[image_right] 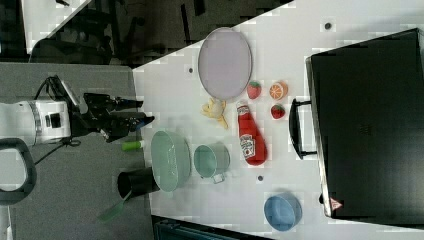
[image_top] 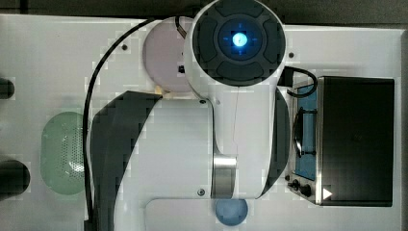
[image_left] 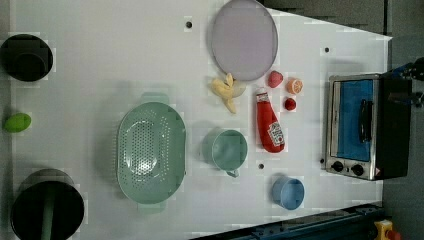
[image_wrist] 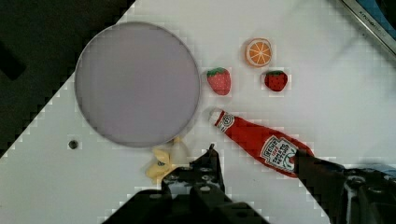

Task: Pick Ketchup from the table and place it in strainer.

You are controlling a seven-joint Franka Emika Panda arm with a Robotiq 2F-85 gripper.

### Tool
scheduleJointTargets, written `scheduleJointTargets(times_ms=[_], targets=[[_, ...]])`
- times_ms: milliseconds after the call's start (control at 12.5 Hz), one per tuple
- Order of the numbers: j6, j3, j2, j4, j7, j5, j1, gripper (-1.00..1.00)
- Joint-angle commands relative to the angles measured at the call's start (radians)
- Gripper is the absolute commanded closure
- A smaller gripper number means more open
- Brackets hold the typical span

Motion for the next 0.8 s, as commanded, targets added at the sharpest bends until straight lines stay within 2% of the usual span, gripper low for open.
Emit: scheduleJointTargets(times_ms=[80, 240, 560, 800], targets=[[-0.167, 0.055, -0.280, -0.152, -0.009, 0.002, -0.101, -0.58], [-0.166, 0.058, -0.270, -0.158, -0.009, 0.002, -0.101, -1.00], [-0.155, 0.073, -0.213, -0.221, -0.010, 0.002, -0.100, -1.00], [-0.044, 0.089, -0.142, -0.285, -0.071, 0.002, -0.099, -1.00]])
